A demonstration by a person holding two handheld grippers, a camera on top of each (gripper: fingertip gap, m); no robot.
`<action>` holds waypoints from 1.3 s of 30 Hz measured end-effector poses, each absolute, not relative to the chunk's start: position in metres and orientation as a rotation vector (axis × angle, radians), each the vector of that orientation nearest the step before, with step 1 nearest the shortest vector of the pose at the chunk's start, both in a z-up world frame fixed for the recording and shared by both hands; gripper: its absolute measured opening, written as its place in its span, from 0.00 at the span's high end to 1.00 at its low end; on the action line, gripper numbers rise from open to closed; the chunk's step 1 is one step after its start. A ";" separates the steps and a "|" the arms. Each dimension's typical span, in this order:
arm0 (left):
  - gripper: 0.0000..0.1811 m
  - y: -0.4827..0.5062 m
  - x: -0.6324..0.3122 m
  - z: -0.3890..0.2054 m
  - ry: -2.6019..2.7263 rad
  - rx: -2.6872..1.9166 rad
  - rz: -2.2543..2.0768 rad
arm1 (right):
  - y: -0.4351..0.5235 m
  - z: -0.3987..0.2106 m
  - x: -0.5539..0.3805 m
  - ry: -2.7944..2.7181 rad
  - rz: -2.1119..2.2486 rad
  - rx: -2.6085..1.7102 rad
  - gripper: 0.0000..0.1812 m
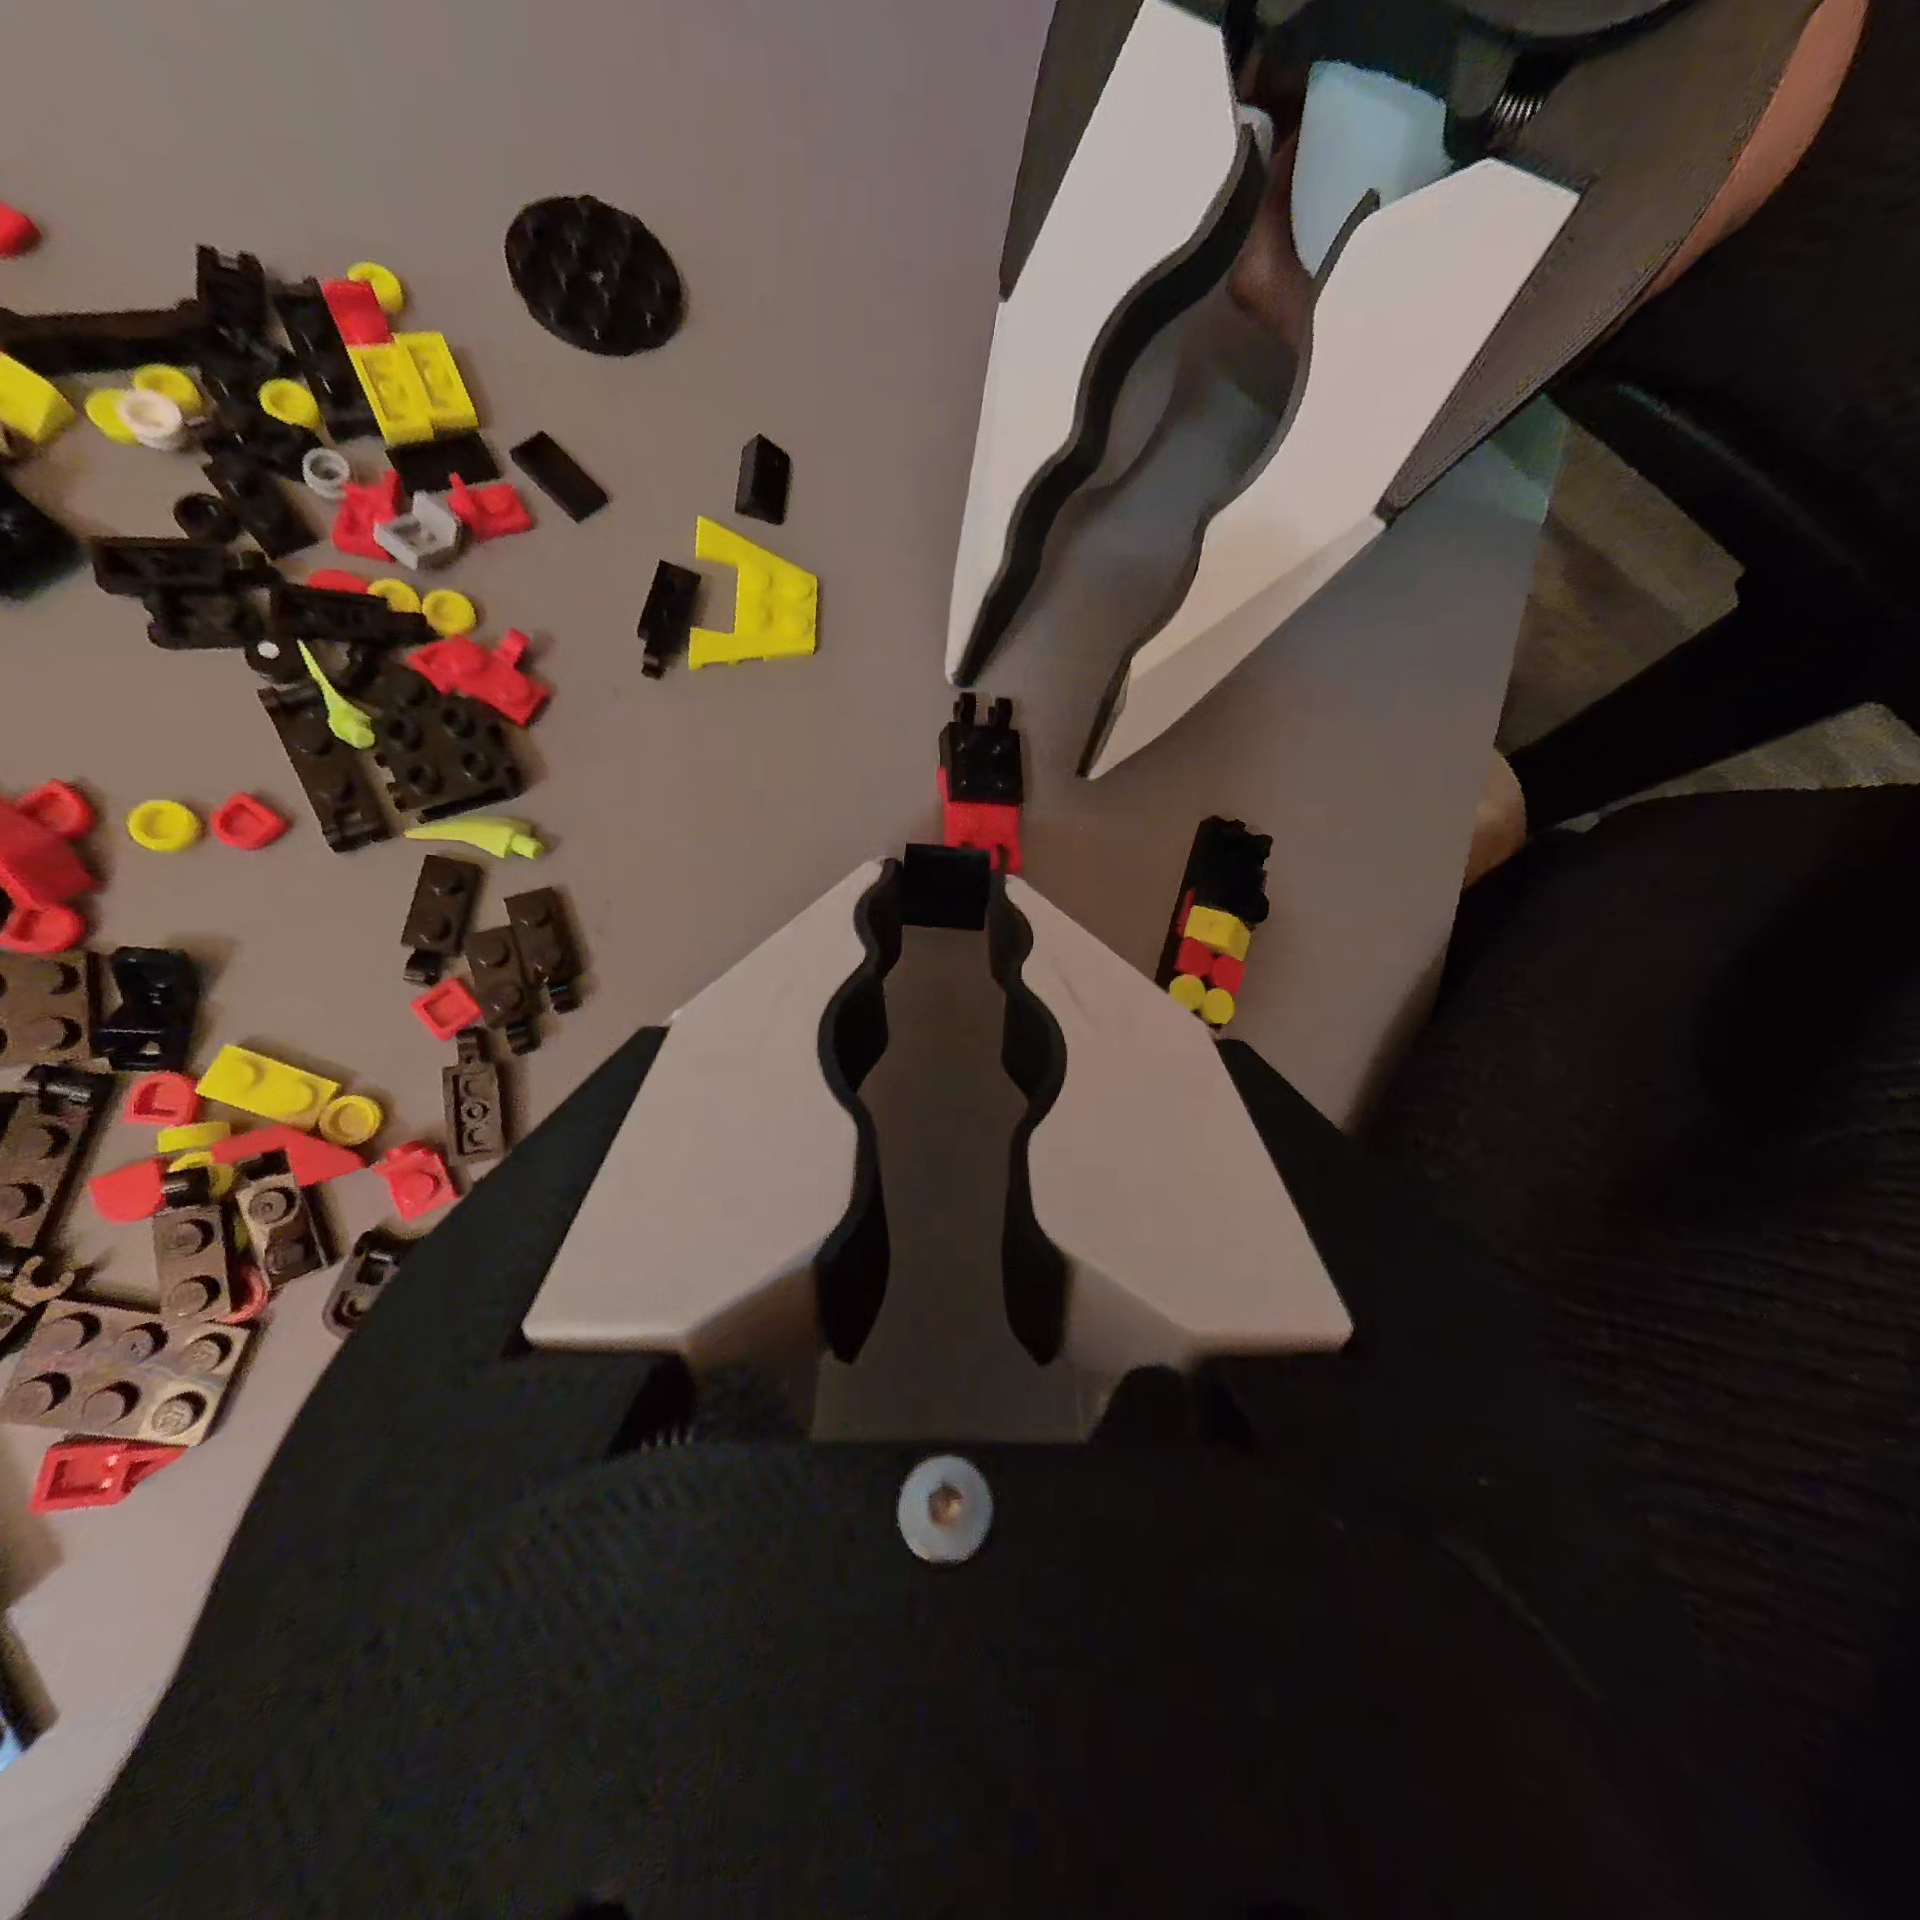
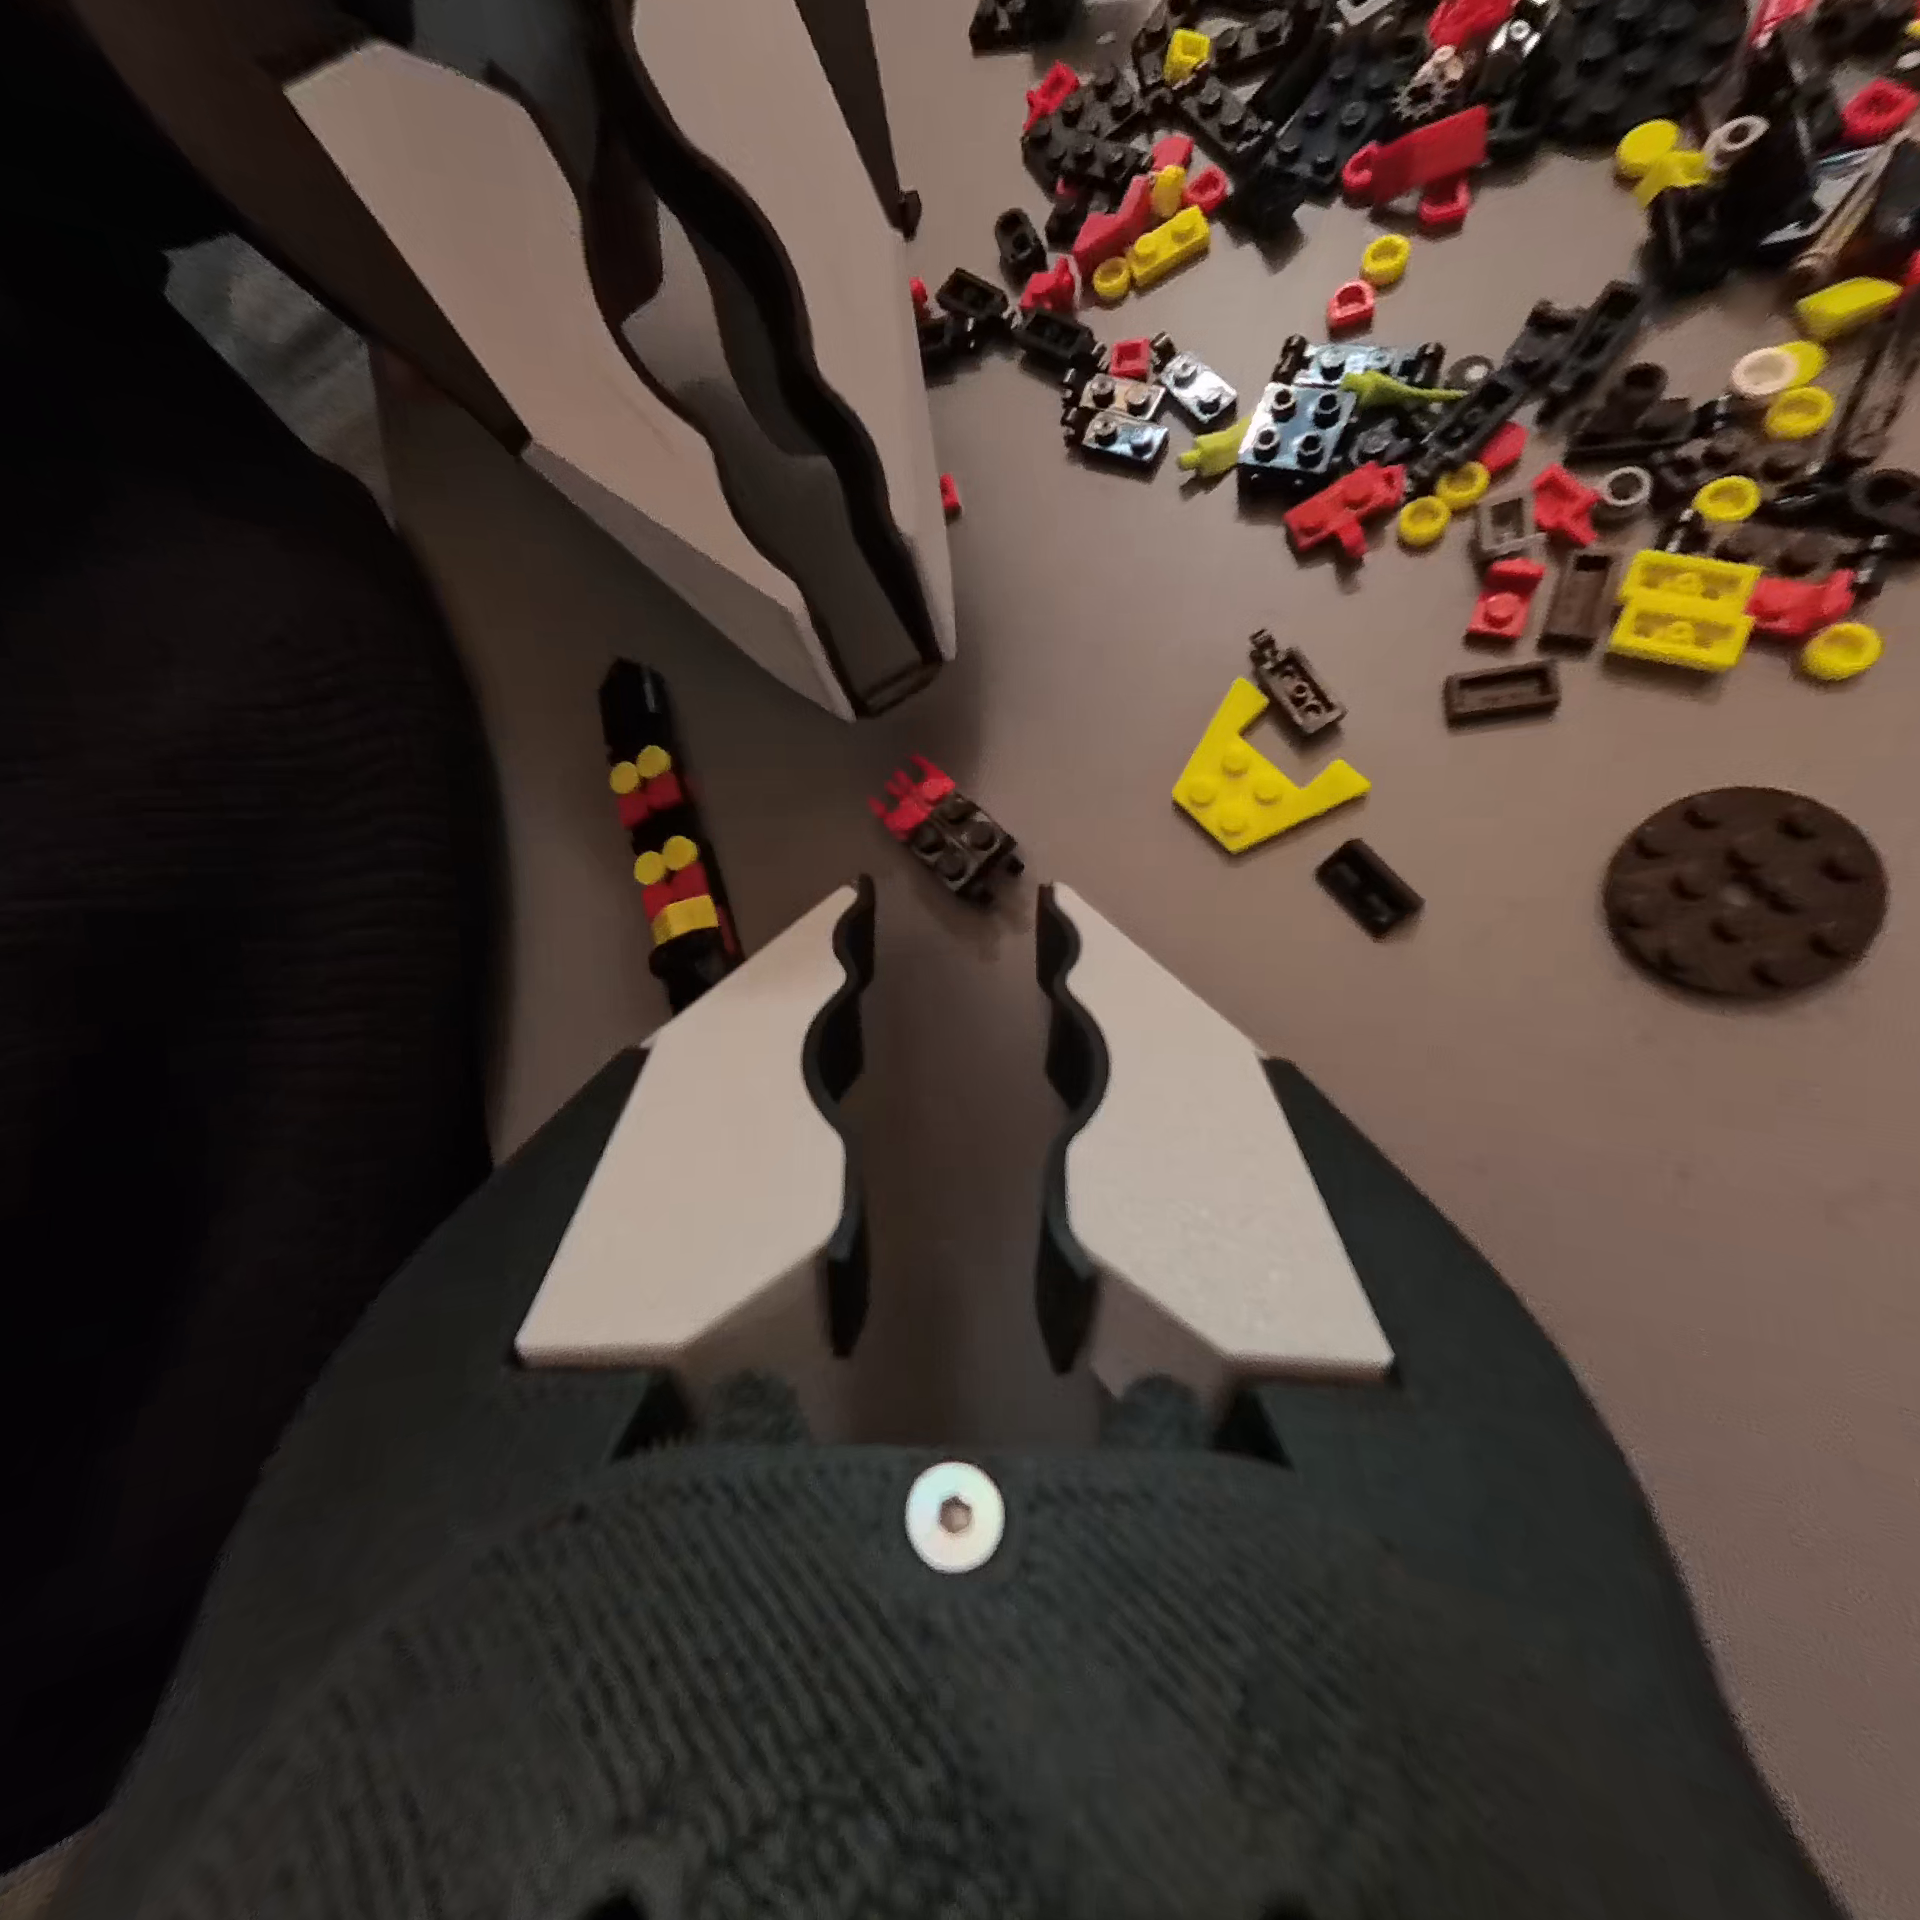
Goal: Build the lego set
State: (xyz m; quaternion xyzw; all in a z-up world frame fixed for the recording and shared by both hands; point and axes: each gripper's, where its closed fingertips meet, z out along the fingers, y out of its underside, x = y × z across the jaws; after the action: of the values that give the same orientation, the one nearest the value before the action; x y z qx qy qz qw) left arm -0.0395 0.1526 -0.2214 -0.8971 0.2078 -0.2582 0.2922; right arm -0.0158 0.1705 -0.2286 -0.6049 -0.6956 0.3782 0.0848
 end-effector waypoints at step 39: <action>0.84 0.132 -0.052 -0.228 0.829 -2.501 -0.432 | 0.158 -0.228 -0.027 -2.134 0.983 -1.643 0.86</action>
State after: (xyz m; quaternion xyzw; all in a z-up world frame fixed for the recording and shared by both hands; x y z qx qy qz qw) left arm -0.0516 0.1323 -0.2281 -0.9108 0.3020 -0.1572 0.2335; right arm -0.0273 0.1576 -0.2284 -0.5676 -0.7374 0.3397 0.1367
